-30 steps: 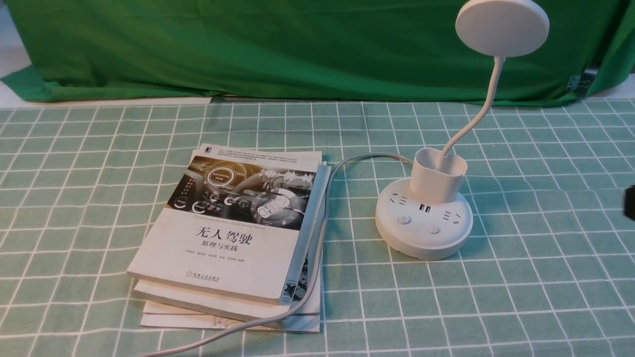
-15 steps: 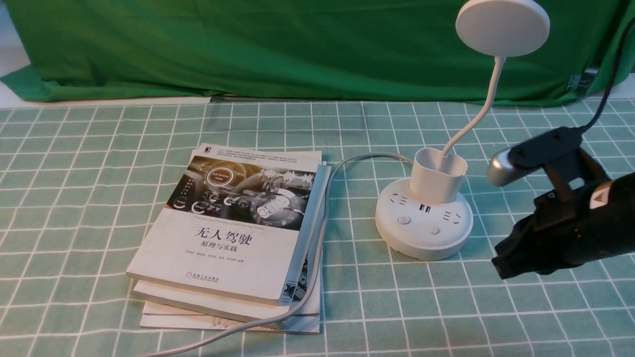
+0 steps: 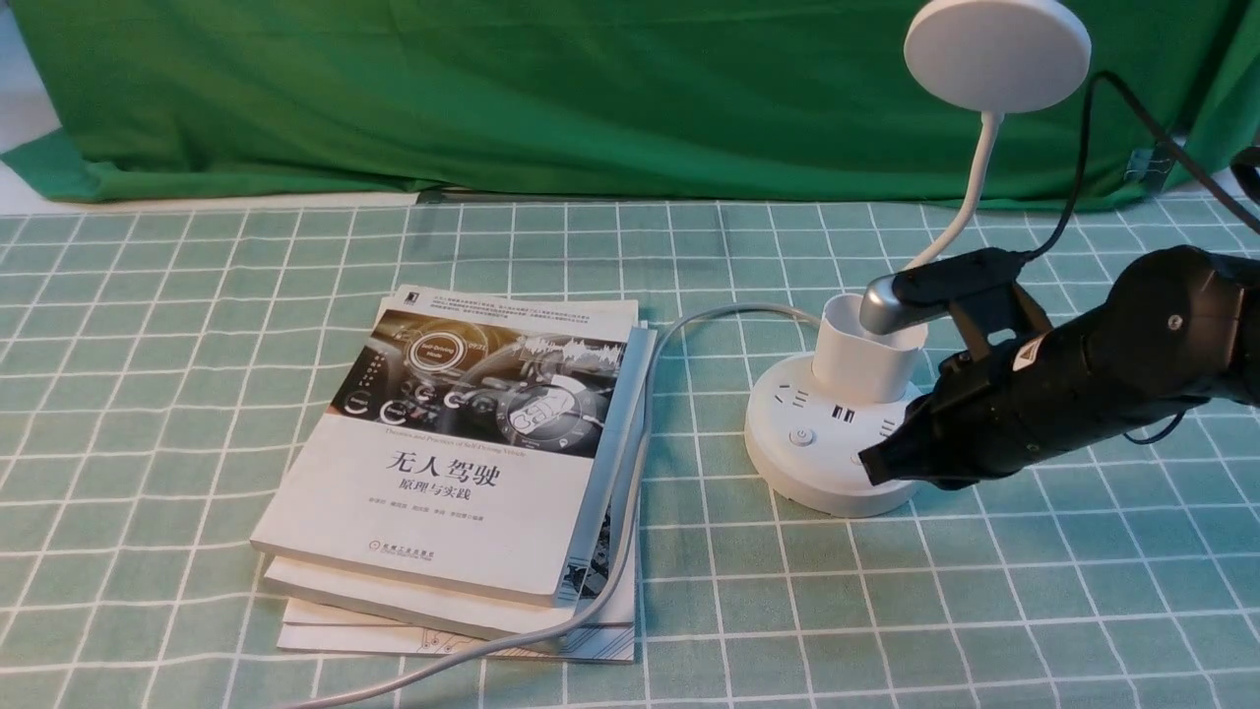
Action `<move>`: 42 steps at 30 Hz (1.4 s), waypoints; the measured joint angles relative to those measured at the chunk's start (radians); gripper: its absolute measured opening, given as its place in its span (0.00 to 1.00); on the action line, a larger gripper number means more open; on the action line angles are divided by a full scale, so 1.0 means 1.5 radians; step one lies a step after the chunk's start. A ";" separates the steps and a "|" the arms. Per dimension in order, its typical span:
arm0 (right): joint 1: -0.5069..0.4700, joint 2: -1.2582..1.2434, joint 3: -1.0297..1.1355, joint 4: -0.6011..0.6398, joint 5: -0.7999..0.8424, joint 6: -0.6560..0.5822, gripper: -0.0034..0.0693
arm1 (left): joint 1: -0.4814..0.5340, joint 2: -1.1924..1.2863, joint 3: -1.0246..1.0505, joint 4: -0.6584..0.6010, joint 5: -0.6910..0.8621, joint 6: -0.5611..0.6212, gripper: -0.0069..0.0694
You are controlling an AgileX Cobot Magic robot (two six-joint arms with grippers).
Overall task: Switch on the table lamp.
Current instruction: 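Press the button on the base of the white desk lamp with the right gripper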
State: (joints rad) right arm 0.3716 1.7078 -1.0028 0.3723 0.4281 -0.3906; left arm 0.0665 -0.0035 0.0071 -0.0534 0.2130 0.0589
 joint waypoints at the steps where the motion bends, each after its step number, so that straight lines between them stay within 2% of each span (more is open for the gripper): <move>1: 0.001 0.007 -0.002 0.007 -0.008 -0.003 0.09 | 0.000 0.000 0.000 0.000 0.000 0.000 0.12; 9: 0.004 0.027 -0.002 0.023 -0.063 -0.015 0.09 | 0.000 0.000 0.000 0.000 0.000 0.000 0.12; 42: 0.018 0.056 -0.003 0.026 -0.118 -0.018 0.09 | 0.000 0.000 0.000 0.000 0.000 0.000 0.12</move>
State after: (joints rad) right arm 0.3982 1.7913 -1.0070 0.4110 0.2516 -0.4172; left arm 0.0665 -0.0035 0.0071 -0.0534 0.2130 0.0589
